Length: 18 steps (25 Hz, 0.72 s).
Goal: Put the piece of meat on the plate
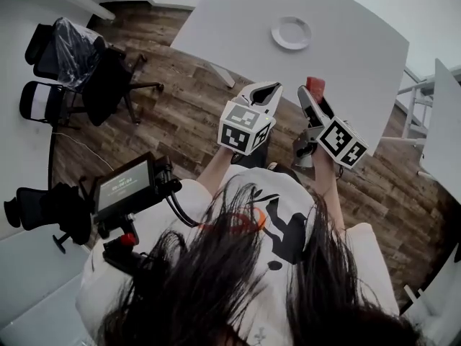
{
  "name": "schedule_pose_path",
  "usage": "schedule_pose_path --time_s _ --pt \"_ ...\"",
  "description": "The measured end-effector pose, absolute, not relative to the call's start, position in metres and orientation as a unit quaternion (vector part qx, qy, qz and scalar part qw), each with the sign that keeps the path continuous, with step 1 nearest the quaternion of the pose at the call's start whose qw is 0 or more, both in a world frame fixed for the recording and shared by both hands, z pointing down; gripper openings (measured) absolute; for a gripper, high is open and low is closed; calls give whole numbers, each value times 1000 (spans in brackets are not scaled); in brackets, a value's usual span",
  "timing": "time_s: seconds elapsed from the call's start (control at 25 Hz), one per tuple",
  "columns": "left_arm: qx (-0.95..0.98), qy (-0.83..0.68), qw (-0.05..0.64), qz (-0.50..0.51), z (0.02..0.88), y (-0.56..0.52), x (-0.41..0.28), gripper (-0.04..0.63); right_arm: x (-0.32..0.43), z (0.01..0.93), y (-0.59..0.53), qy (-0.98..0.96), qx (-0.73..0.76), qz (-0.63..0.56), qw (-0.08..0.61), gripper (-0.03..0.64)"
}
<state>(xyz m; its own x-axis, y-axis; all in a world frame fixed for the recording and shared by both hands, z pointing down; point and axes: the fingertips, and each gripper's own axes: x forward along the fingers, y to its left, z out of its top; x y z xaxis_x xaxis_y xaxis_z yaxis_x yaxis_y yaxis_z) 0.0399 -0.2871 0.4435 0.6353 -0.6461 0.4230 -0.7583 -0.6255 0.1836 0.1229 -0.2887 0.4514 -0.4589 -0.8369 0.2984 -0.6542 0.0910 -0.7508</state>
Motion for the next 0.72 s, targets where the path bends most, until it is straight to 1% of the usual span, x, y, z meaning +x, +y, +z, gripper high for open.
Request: schedule_pose_path --time_s 0.36,0.6,0.72 --pt "902 -356 189 155 450 -377 27 6 115 461 -375 707 -542 -441 105 304" --pt "909 -325 205 161 466 -414 29 6 111 482 -409 689 -560 -452 84 304" --pt "907 -319 221 166 480 -449 17 6 98 497 -444 682 -565 -460 66 304"
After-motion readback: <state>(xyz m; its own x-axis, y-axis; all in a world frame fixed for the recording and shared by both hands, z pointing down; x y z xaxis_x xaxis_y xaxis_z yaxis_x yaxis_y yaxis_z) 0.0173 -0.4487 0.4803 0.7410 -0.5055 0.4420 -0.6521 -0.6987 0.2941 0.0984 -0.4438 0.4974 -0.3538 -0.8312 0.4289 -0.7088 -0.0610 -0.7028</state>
